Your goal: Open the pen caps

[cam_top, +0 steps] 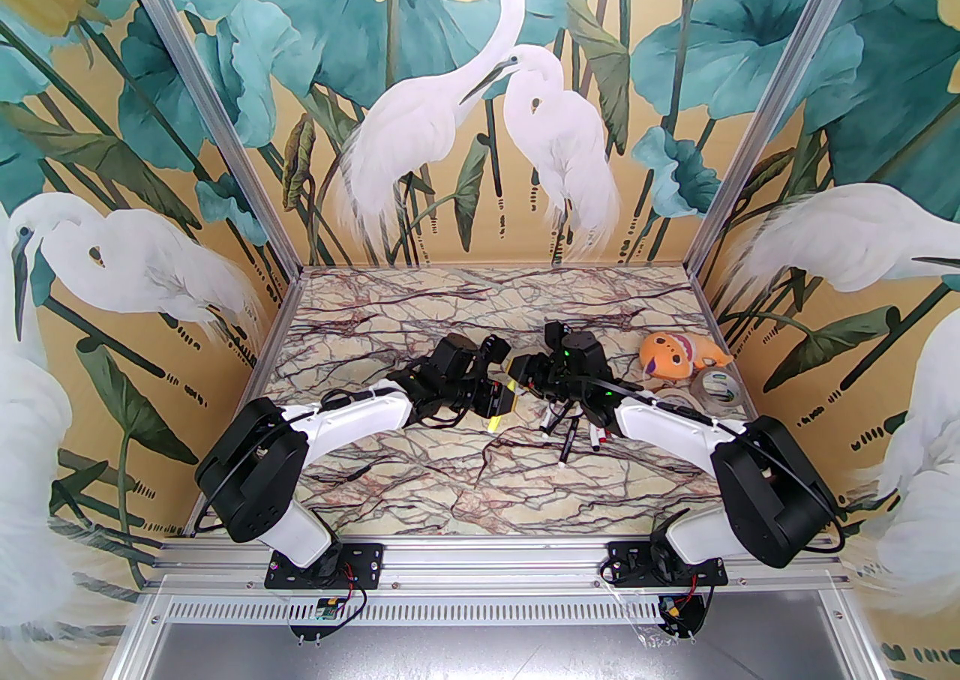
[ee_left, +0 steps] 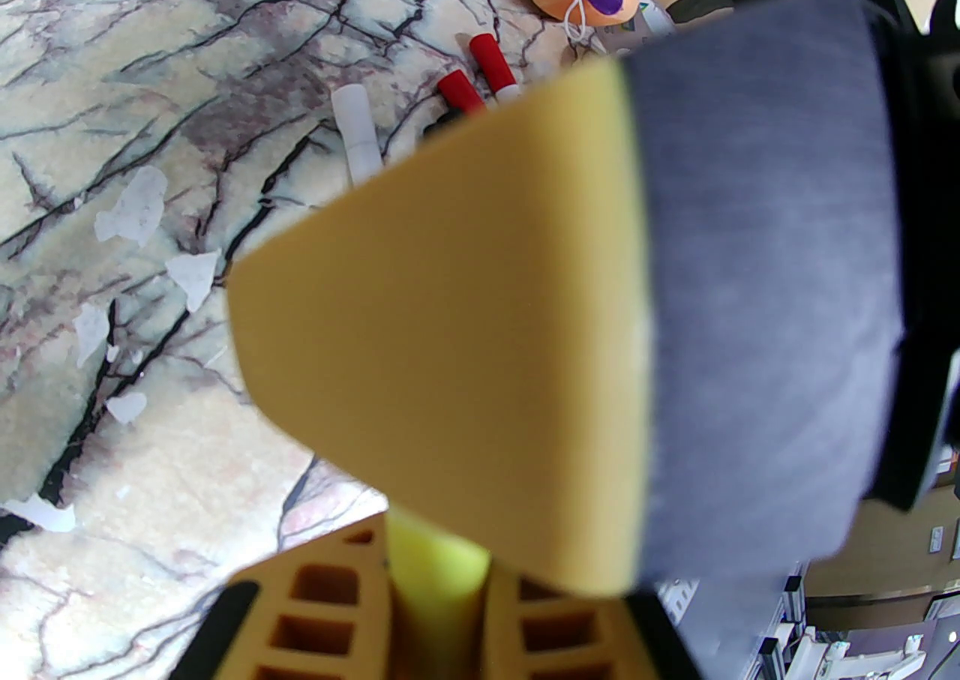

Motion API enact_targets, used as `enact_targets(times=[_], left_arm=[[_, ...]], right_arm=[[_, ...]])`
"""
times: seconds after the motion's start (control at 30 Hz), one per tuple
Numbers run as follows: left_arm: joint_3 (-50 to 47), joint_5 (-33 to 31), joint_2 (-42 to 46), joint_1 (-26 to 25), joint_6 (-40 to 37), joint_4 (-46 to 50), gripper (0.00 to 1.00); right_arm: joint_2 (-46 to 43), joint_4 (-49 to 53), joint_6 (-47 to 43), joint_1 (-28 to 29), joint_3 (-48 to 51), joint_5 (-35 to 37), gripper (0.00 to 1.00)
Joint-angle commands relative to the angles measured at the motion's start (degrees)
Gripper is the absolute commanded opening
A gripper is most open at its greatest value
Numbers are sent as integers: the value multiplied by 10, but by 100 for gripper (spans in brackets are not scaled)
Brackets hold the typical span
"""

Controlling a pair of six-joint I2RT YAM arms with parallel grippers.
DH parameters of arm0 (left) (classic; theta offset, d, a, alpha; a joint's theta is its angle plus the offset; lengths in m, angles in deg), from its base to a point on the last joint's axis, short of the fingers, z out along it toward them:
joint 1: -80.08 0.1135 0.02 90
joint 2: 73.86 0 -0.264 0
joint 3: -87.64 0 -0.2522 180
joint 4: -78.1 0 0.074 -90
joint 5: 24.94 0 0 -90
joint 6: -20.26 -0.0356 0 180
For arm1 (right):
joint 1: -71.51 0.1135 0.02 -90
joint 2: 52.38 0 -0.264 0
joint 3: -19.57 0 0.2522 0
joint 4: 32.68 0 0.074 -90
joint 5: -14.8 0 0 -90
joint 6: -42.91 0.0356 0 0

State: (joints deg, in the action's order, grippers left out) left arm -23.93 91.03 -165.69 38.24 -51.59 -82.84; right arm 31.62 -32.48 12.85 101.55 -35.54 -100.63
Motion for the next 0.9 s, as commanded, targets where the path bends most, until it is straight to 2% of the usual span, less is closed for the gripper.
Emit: enact_targets(times=[0.0,0.2,0.33,0.5,0.6,0.87], left_arm=[[-7,25,13,2,-12,-8,9],[-35,70,38,8,-3,-27,6],[-72,145,72,34,15,-76,6],[-90,166,98,41,4,-83,6],[-90,152,94,41,-6,-68,5],[-68,46,96,23,-59,24,5]], right_arm=[[5,2,-5,3,-14,4,17],[-18,-17,-28,-5,-13,-8,13],[-43,-35,-41,-21,-11,-41,13],[-64,-1,-58,-23,-30,-41,13],[-73,46,-58,-23,-44,-6,12],[-79,148,-51,-23,-84,92,11]])
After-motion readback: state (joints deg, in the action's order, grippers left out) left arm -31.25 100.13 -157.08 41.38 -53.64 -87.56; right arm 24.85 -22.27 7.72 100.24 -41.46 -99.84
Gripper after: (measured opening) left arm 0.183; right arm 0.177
